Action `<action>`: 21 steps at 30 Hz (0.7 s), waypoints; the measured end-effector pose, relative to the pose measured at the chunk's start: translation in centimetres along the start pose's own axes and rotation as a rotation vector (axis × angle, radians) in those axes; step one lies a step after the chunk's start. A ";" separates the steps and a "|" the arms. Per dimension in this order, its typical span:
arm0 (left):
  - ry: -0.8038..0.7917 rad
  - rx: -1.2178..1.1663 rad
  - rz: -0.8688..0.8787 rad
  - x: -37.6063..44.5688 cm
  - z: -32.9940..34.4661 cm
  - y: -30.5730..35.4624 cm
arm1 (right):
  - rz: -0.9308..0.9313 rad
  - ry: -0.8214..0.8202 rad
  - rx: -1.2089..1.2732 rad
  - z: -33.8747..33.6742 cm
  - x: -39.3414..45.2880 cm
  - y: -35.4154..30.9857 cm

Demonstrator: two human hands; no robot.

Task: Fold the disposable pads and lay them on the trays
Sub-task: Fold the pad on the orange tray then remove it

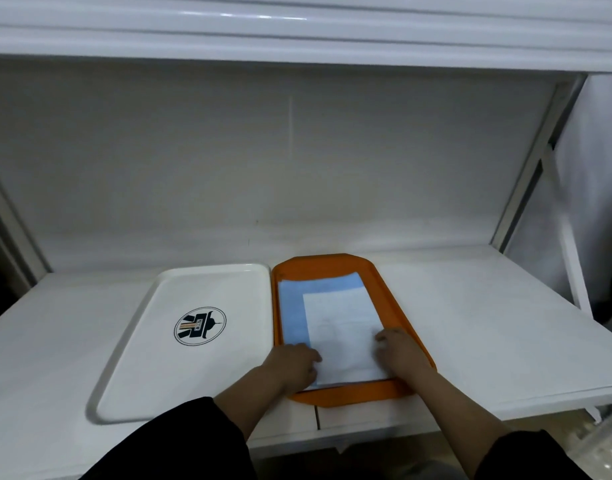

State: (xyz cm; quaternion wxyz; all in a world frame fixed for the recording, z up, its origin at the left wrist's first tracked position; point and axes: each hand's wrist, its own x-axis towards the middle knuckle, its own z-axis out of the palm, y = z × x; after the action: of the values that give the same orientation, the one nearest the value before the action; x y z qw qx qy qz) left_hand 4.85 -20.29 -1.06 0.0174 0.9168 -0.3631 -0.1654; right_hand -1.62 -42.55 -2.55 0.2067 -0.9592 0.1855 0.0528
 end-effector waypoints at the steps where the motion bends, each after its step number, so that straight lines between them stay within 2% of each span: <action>1: -0.010 -0.007 -0.009 -0.1 0.0 0.2 | 0.069 0.003 0.051 -0.2 0.0 -0.1; 5: -0.037 -0.022 -0.010 -0.1 0.0 0.7 | 0.259 -0.007 0.231 -0.5 0.9 0.3; 10: -0.051 0.018 0.014 0.0 0.2 0.8 | 0.386 -0.027 0.373 -0.5 1.4 0.6; 14: -0.075 0.075 0.015 0.2 0.2 0.8 | 0.375 -0.036 0.604 -0.2 2.0 1.1; 19: -0.086 0.056 -0.006 0.5 -0.2 1.2 | 0.337 -0.017 0.736 -0.4 1.0 0.5; 21: -0.064 0.063 -0.006 0.6 -0.1 1.3 | 0.313 -0.061 0.786 -0.6 0.5 0.2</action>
State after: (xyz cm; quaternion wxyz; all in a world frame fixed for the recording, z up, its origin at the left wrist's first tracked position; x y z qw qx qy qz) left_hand 4.46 -21.69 -0.93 -0.0239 0.9123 -0.3656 -0.1831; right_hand -1.19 -43.13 -2.22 0.5518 -0.7655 0.3289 0.0371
